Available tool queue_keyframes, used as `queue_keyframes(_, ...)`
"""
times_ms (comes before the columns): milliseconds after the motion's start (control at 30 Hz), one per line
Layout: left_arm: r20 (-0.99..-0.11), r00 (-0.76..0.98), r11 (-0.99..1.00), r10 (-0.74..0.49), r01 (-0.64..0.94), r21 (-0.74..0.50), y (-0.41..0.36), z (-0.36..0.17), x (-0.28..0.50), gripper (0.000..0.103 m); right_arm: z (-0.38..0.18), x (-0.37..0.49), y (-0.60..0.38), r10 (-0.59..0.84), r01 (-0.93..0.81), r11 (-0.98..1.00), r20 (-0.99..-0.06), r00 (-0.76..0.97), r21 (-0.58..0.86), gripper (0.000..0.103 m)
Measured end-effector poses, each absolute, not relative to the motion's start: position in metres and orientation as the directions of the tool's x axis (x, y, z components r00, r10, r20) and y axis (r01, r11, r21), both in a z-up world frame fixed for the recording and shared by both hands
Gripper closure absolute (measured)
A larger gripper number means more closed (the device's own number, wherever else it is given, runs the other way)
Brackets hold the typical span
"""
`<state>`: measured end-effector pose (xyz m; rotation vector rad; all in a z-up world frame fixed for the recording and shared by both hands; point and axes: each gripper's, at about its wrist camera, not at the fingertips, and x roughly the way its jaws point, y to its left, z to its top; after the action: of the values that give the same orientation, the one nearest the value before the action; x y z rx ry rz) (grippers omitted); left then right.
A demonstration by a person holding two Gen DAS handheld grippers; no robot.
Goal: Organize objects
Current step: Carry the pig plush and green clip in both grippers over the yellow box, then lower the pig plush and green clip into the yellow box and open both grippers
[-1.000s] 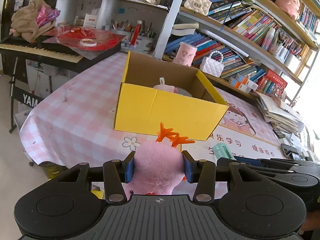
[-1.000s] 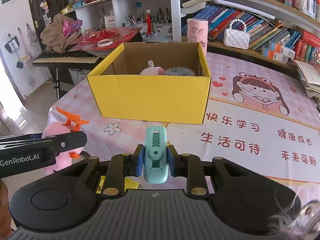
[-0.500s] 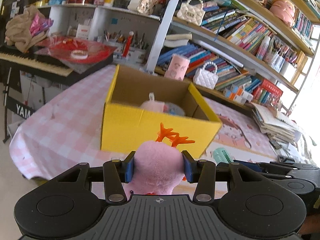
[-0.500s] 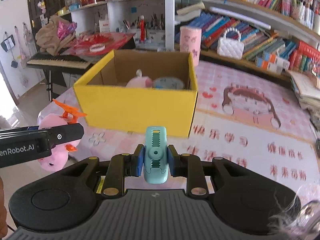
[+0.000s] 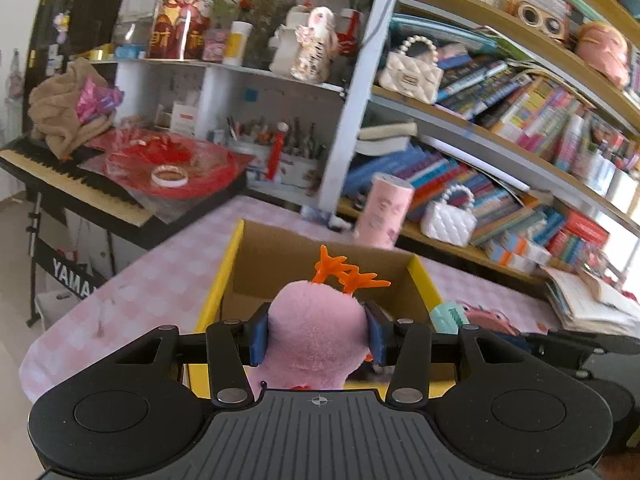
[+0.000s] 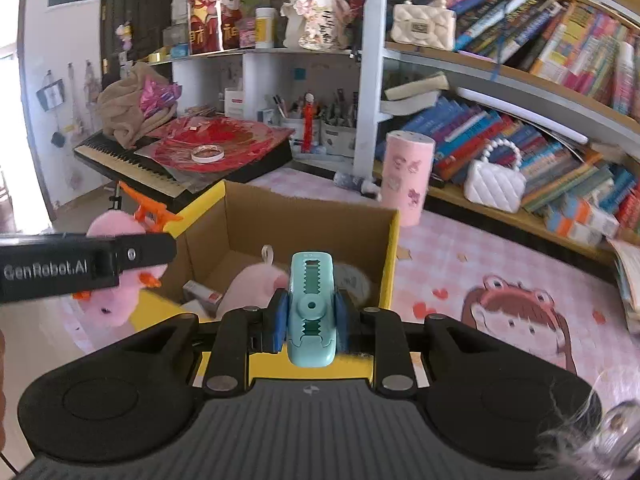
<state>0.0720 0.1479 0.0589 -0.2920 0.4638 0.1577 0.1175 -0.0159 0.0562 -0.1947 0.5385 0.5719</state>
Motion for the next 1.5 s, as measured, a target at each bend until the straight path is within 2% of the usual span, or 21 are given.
queue_keyframes(267,-0.511,0.845,0.942,0.16,-0.286,-0.178,0.144,0.043,0.118,0.057,0.026,0.176,0.012,0.489,-0.65,0.759,-0.624,0.61,-0.041,0.08)
queue_keyframes(667,-0.621,0.769,0.936,0.154,-0.315,-0.158,0.141,0.01,0.146,0.057,0.005,0.2,0.021,0.505,-0.699,0.715,-0.678,0.533,-0.016,0.08)
queue_keyframes(1067,-0.641,0.753,0.939,0.15,-0.311,-0.145,0.143,0.005,0.149,0.055,0.0,0.214,0.03,0.514,-0.748,0.663,-0.745,0.425,0.03,0.08)
queue_keyframes(1133,-0.633,0.761,0.94,0.145,-0.305,-0.152,0.144,0.006,0.147,0.053,0.001,0.213,0.031,0.506,-0.741,0.67,-0.748,0.43,0.027,0.079)
queue_keyframes(1200,-0.611,0.78,0.941,0.137,-0.295,-0.166,0.145,0.008,0.141,0.044,0.002,0.211,0.03,0.501,-0.728,0.685,-0.744,0.441,0.03,0.079)
queue_keyframes(1300,-0.579,0.806,0.943,0.126,-0.278,-0.182,0.144,0.013,0.131,0.041,0.005,0.205,0.025,0.499,-0.704,0.709,-0.735,0.46,0.04,0.079)
queue_keyframes(1433,-0.545,0.832,0.953,0.106,-0.241,-0.184,0.143,0.024,0.116,0.035,0.014,0.187,0.02,0.501,-0.689,0.725,-0.71,0.495,0.031,0.066)
queue_keyframes(1500,-0.528,0.843,0.956,0.103,-0.23,-0.18,0.141,0.031,0.107,0.027,0.019,0.174,0.018,0.501,-0.681,0.732,-0.69,0.522,0.017,0.065)
